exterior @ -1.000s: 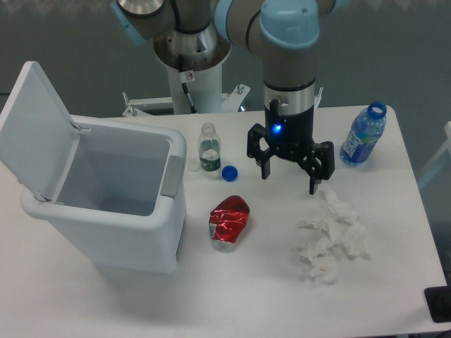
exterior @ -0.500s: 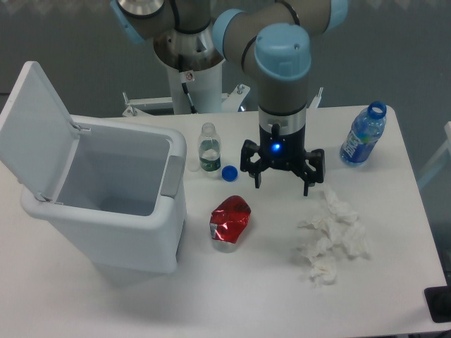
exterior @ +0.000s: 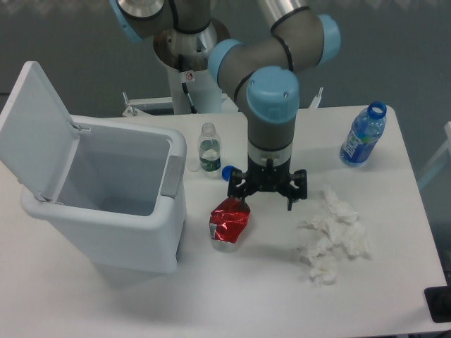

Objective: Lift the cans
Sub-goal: 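Lower the gripper down over the crushed red can, then close the gripper fingers around the crushed red can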

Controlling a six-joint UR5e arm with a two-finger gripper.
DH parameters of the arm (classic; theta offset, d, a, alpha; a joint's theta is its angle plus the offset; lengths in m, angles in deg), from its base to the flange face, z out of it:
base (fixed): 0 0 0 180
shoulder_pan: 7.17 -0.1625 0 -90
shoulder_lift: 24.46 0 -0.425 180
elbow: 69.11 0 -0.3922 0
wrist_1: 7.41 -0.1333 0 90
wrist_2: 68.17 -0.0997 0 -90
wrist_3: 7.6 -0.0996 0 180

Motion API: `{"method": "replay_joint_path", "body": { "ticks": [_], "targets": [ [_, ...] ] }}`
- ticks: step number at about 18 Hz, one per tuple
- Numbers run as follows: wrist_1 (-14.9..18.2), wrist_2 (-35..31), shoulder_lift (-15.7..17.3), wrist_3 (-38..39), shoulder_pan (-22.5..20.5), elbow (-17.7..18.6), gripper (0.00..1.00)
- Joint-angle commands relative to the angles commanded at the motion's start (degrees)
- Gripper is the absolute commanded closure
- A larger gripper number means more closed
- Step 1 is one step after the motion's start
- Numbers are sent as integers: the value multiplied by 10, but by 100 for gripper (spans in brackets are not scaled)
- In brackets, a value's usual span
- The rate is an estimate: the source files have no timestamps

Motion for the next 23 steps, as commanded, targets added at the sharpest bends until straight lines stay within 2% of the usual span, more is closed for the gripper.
{"method": "replay_joint_path", "body": {
  "ticks": [9, 14, 23],
  "targets": [
    [-1, 61, -21, 0, 8, -4, 0],
    [0, 56, -42, 1, 20, -6, 0],
    [4, 49, -57, -1, 30, 2, 0]
  ]
}}
